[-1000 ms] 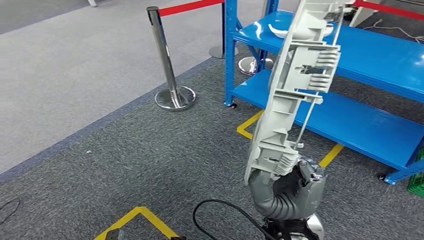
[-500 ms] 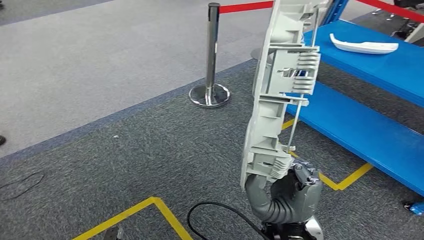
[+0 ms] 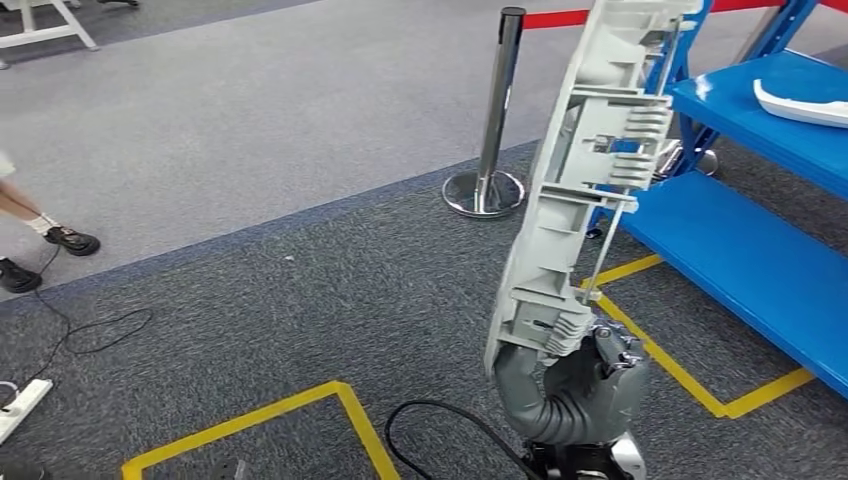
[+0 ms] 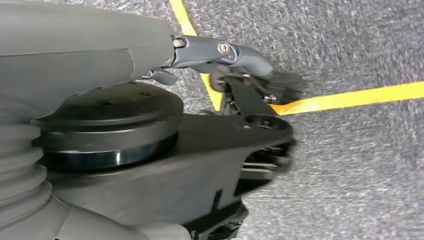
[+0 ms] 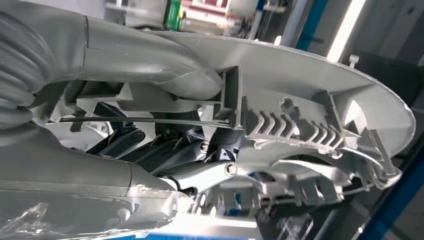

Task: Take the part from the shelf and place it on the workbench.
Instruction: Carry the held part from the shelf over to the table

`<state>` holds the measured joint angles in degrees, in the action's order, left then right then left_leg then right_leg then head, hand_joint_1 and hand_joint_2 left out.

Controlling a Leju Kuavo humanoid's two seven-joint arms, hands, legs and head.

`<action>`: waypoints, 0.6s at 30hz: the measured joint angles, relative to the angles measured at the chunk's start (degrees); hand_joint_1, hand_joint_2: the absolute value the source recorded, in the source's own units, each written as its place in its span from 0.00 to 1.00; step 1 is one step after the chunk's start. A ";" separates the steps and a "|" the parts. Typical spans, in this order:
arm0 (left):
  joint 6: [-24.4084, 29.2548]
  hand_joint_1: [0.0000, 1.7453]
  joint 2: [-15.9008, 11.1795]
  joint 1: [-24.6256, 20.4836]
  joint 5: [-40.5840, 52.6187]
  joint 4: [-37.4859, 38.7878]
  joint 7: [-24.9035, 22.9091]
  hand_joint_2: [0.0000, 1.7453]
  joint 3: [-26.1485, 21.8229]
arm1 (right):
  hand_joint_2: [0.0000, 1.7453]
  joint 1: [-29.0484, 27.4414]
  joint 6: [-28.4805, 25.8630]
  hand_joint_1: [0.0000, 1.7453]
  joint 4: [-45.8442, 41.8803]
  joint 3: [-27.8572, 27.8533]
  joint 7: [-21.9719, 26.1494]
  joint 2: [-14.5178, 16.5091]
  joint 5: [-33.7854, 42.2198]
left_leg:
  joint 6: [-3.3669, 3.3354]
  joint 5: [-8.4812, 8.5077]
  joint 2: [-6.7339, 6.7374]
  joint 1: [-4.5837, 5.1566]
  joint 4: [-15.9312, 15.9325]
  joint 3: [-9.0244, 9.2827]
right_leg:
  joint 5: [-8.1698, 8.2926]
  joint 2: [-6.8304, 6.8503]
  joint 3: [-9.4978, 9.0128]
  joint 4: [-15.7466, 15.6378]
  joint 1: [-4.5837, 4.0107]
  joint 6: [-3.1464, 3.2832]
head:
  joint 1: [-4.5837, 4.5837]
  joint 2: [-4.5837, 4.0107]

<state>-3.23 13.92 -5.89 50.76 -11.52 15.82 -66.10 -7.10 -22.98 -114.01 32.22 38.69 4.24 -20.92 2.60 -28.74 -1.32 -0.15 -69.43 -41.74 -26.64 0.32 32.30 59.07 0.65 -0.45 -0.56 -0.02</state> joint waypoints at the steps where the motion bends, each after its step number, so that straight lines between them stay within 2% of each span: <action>1: 0.00 0.00 -0.01 0.01 -0.01 0.00 0.00 1.00 -0.01 | 1.00 -0.02 0.00 1.00 0.00 0.00 -0.01 0.00 -0.01 | 0.05 -1.01 0.42 -0.02 -3.11 -1.45 | -0.04 0.84 0.03 0.00 -0.07 0.05 | 0.01 0.00; 2: 0.00 0.00 -0.01 0.05 -0.01 0.00 0.00 1.00 -0.01 | 1.00 -0.03 0.00 1.00 0.00 0.00 -0.01 0.00 -0.02 | 0.05 -0.98 0.60 -0.03 -4.36 -1.98 | -0.08 1.64 0.03 0.00 -0.10 0.07 | 0.01 -0.01; 3: 0.00 0.00 -0.02 0.10 -0.02 0.00 0.00 1.00 -0.02 | 1.00 -0.01 0.01 1.00 0.01 0.01 -0.02 0.00 -0.02 | 0.00 0.12 0.76 -0.03 -3.24 -1.28 | -0.12 2.39 -0.01 0.01 -0.11 0.07 | 0.02 -0.01; 4: 0.00 0.00 -0.03 0.13 -0.05 0.00 0.00 1.00 -0.02 | 1.00 -0.01 0.01 1.00 0.01 0.02 -0.02 0.00 -0.03 | -0.11 1.89 1.23 -0.01 -0.08 0.53 | -0.19 3.10 -0.11 0.01 -0.12 0.02 | 0.01 -0.01; 6: -0.01 0.00 0.01 0.03 -0.13 0.00 0.00 1.00 -0.02 | 1.00 -0.01 0.02 1.00 0.01 0.09 -0.02 -0.01 -0.05 | -0.50 4.72 3.90 0.29 7.83 4.98 | -0.49 4.32 -0.34 0.10 -0.39 -0.36 | 0.09 -0.01; 7: -0.01 0.00 0.03 -0.08 -0.15 0.00 0.00 1.00 -0.02 | 1.00 -0.02 0.02 1.00 0.01 0.16 -0.03 -0.01 -0.08 | -0.80 5.29 4.98 0.48 10.46 6.37 | -0.65 4.89 -0.44 0.11 -0.58 -0.63 | 0.07 -0.01; 8: -0.02 0.00 0.05 -0.15 -0.16 0.00 0.00 1.00 -0.02 | 1.00 0.00 0.01 1.00 0.01 0.25 -0.03 -0.01 -0.10 | -1.11 5.32 5.55 0.68 11.74 6.94 | -0.78 5.44 -0.54 0.07 -0.77 -0.91 | 0.09 -0.01; 10: -0.06 0.00 0.01 -0.12 -0.16 0.00 0.00 1.00 -0.02 | 1.00 0.07 0.01 1.00 0.02 0.40 -0.04 0.00 -0.14 | -1.83 5.32 4.27 0.75 12.14 6.82 | -0.99 6.62 -0.79 -0.14 -0.83 -1.50 | 0.03 -0.01; 11: -0.09 0.00 -0.02 -0.02 -0.16 0.00 0.00 1.00 -0.02 | 1.00 0.11 0.01 1.00 0.01 0.46 -0.05 -0.01 -0.15 | -2.14 5.40 3.53 0.63 12.28 6.86 | -1.39 6.19 -0.79 0.15 -0.73 -1.84 | -0.02 -0.01; 13: -0.16 0.00 -0.06 -0.01 -0.16 0.00 0.00 1.00 -0.02 | 1.00 0.13 0.01 1.00 0.02 0.50 -0.09 -0.02 -0.15 | -2.84 5.64 2.08 0.29 12.53 7.01 | -3.72 3.33 0.67 3.84 -0.52 -2.34 | -0.30 0.00; 14: -0.19 0.00 -0.06 -0.05 -0.16 0.00 0.00 1.00 -0.02 | 1.00 0.11 0.01 1.00 0.02 0.50 -0.13 -0.02 -0.14 | -3.04 5.67 1.39 0.24 12.54 7.00 | -5.53 1.48 2.34 7.50 -0.46 -2.46 | -0.49 0.00; 15: -0.22 0.00 -0.06 -0.10 -0.15 0.00 0.00 1.00 -0.02 | 1.00 0.08 0.01 1.00 0.03 0.50 -0.15 -0.03 -0.13 | -3.19 5.70 0.64 0.23 12.53 6.97 | -7.27 0.43 4.38 11.61 -0.46 -2.50 | -0.60 0.00; 16: -0.25 0.00 -0.05 -0.10 -0.15 0.00 0.00 1.00 -0.02 | 1.00 0.06 0.01 1.00 0.03 0.50 -0.18 -0.03 -0.11 | -3.23 5.71 -0.19 0.23 12.52 6.96 | -8.32 -0.02 6.19 14.93 -0.48 -2.52 | -0.67 -0.01; 17: -0.26 0.00 -0.04 -0.08 -0.14 0.00 0.00 1.00 -0.03 | 1.00 0.06 0.01 1.00 0.04 0.50 -0.21 -0.04 -0.11 | -3.22 5.73 -1.06 0.22 12.51 6.96 | -8.28 -0.19 7.23 16.48 -0.48 -2.51 | -0.68 -0.01; 18: -0.27 0.00 -0.04 -0.05 -0.14 0.00 0.00 1.00 -0.03 | 1.00 0.07 0.01 1.00 0.04 0.50 -0.22 -0.04 -0.12 | -3.18 5.75 -1.97 0.20 12.49 7.00 | -7.02 -0.32 7.13 15.61 -0.44 -2.47 | -0.67 -0.01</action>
<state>-3.50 13.88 -5.93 50.62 -11.52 15.82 -66.13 -7.03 -22.97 -113.96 32.72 38.46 4.20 -21.04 -0.58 -22.99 -3.29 0.05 -56.93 -34.75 -33.66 0.00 39.43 74.68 0.21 -2.92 -1.23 -0.02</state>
